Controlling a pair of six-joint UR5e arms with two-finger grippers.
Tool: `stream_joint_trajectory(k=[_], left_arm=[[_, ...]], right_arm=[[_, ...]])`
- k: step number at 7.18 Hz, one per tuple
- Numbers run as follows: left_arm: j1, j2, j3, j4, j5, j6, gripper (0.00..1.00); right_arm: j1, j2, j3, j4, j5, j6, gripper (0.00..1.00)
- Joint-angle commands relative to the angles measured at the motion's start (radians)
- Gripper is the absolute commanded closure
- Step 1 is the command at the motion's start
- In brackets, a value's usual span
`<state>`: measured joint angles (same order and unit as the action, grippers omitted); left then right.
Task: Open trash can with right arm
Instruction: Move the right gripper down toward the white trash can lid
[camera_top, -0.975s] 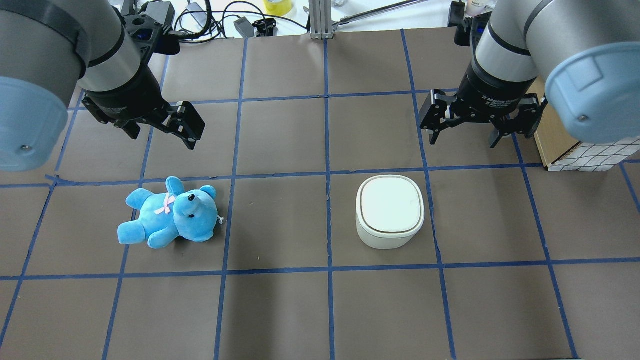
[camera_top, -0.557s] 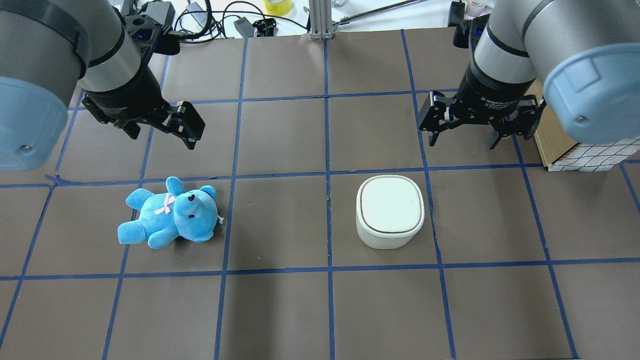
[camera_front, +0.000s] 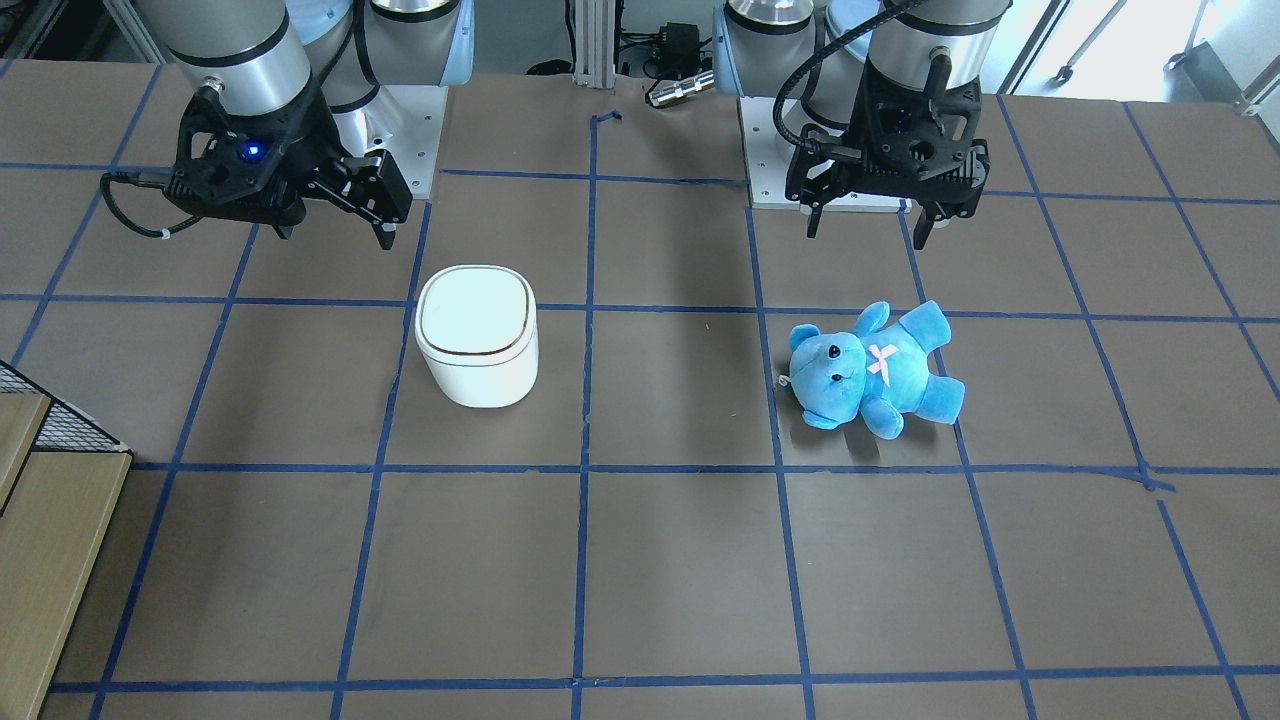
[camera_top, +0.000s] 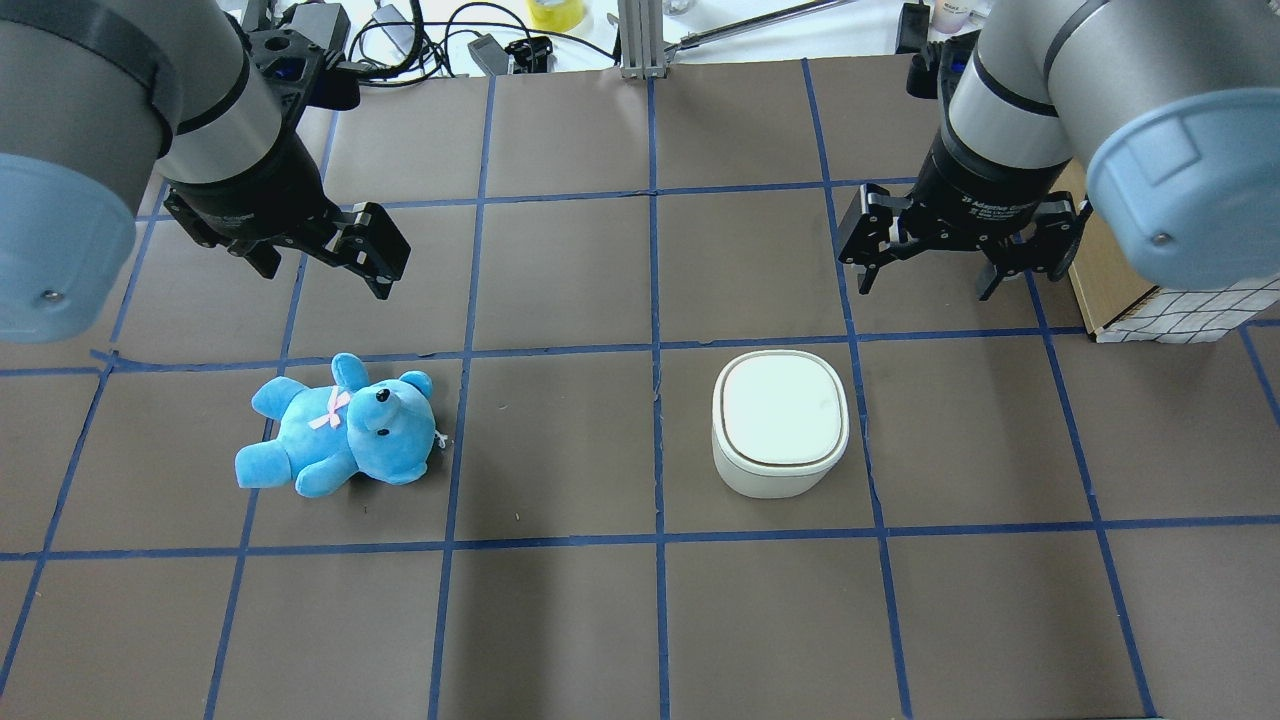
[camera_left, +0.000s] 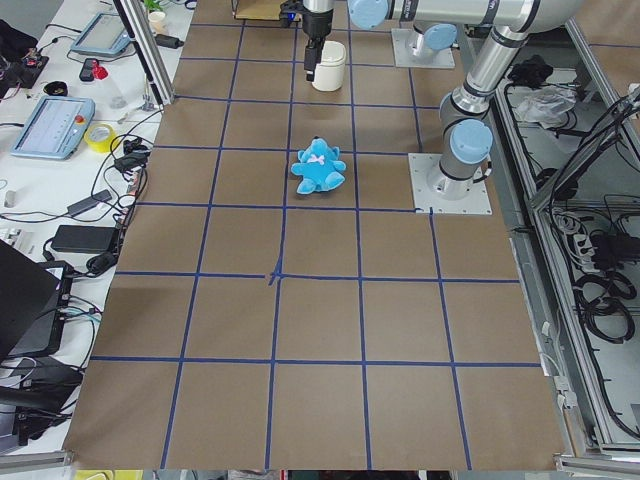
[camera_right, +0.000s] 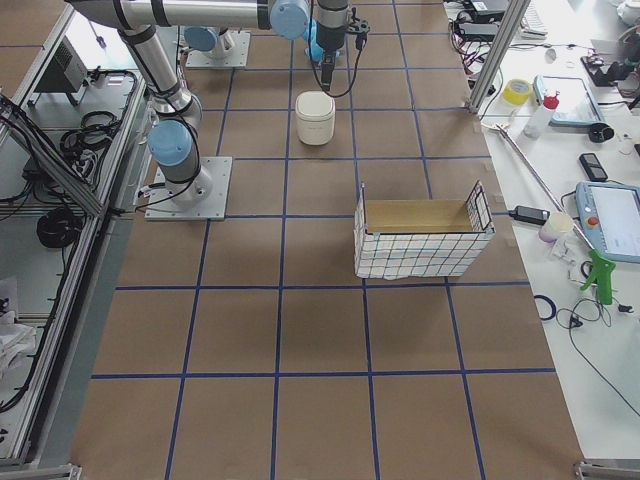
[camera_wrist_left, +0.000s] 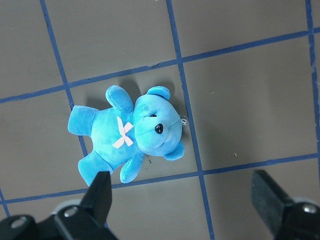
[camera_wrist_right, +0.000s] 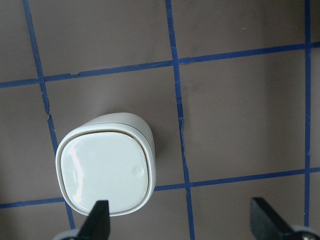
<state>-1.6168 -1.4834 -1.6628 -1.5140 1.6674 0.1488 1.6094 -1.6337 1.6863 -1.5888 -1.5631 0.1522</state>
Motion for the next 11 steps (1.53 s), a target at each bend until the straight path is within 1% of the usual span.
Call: stream_joint_trajectory(k=[1, 2, 3, 4, 5, 6, 7, 8, 9, 10, 11], left_arm=[[0.0, 0.0, 0.0, 0.0, 0.0, 0.0, 0.0], [0.0, 0.0, 0.0, 0.0, 0.0, 0.0, 0.0], [0.0, 0.0, 0.0, 0.0, 0.0, 0.0, 0.0], [0.0, 0.0, 0.0, 0.0, 0.0, 0.0, 0.0], [0.0, 0.0, 0.0, 0.0, 0.0, 0.0, 0.0], [0.0, 0.0, 0.0, 0.0, 0.0, 0.0, 0.0], [0.0, 0.0, 0.0, 0.0, 0.0, 0.0, 0.0], [0.0, 0.0, 0.0, 0.0, 0.0, 0.0, 0.0], [0.0, 0.0, 0.0, 0.0, 0.0, 0.0, 0.0], [0.0, 0.0, 0.0, 0.0, 0.0, 0.0, 0.0], [0.0, 0.0, 0.0, 0.0, 0.0, 0.0, 0.0]], right_arm=[[0.003, 0.0, 0.006, -0.002, 0.002, -0.011, 0.0], [0.006, 0.002, 0.009, -0.002, 0.006, -0.005, 0.19], [0.007, 0.002, 0.019, -0.002, 0.015, 0.001, 0.52], [0.007, 0.002, 0.033, -0.002, 0.017, 0.001, 0.66], [0.009, 0.003, 0.05, -0.002, 0.018, 0.001, 0.78], [0.009, 0.005, 0.065, -0.002, 0.02, 0.001, 0.98], [0.009, 0.017, 0.084, -0.003, 0.043, 0.006, 1.0], [0.014, 0.024, 0.095, -0.005, 0.067, 0.018, 1.0], [0.023, 0.052, 0.098, -0.008, 0.071, 0.021, 1.0], [0.023, 0.075, 0.098, -0.048, 0.078, 0.009, 1.0], [0.035, 0.095, 0.102, -0.063, 0.08, 0.004, 1.0]])
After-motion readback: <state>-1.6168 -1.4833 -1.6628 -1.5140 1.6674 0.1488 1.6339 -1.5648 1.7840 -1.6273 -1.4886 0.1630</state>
